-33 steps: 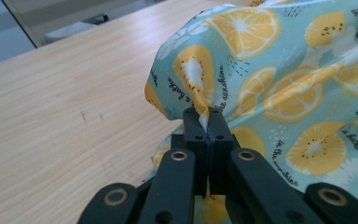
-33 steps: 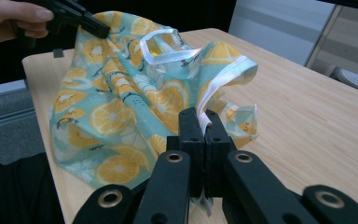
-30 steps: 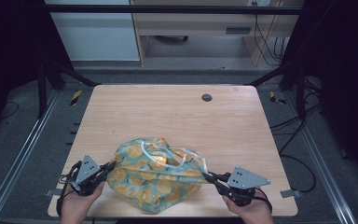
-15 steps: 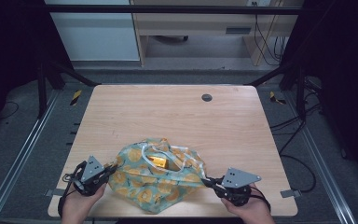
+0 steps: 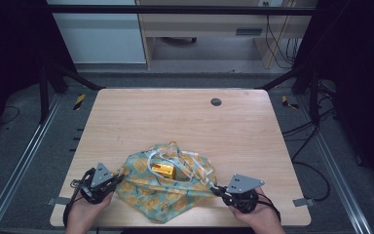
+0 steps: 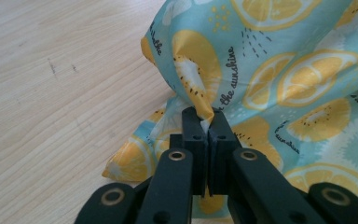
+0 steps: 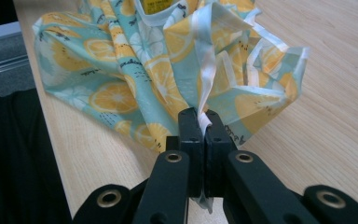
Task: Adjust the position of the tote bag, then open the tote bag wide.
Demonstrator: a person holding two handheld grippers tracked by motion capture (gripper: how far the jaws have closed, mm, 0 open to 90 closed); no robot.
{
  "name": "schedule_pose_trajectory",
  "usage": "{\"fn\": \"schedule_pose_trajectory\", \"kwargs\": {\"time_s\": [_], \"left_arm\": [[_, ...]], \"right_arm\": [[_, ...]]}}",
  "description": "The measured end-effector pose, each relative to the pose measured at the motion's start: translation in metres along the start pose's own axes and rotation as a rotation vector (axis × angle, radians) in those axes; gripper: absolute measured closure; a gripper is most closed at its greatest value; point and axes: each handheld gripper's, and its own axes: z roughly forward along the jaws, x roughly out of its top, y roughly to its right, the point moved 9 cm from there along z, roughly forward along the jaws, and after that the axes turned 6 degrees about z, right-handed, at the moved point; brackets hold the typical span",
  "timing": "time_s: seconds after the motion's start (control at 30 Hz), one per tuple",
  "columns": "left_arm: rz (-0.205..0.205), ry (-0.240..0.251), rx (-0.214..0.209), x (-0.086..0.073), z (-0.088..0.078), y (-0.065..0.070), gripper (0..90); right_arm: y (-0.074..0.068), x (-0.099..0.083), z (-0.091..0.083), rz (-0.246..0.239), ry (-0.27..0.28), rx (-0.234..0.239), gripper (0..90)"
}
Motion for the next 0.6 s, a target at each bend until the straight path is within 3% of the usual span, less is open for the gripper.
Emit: {"fn": "schedule_pose_trajectory", "kwargs": {"time_s": [0.3, 0.37, 0.43, 0.5, 0.6], "left_arm": [[-0.001, -0.057, -0.001, -0.007, 0.01, -0.002, 87.0], [-0.007, -0.071, 0.0, -0.009, 0.012, -0.003, 83.3], [-0.031, -0.046, 0.016, -0.006, 0.01, -0.005, 72.2], [-0.068, 0.011, 0.03, 0.0, 0.005, -0.008, 54.3], [-0.112, 0.071, 0.024, 0.006, -0.002, -0.008, 37.1]], "right_arm": [[0.011, -0.009, 0.013, 0.032, -0.059, -0.029, 87.3], [0.013, -0.012, 0.016, 0.041, -0.083, -0.039, 81.4], [0.014, -0.013, 0.016, 0.05, -0.081, -0.044, 70.8], [0.018, -0.01, 0.013, 0.06, -0.055, -0.075, 55.7], [0.023, -0.007, 0.005, 0.093, -0.023, -0.109, 39.2]]}}
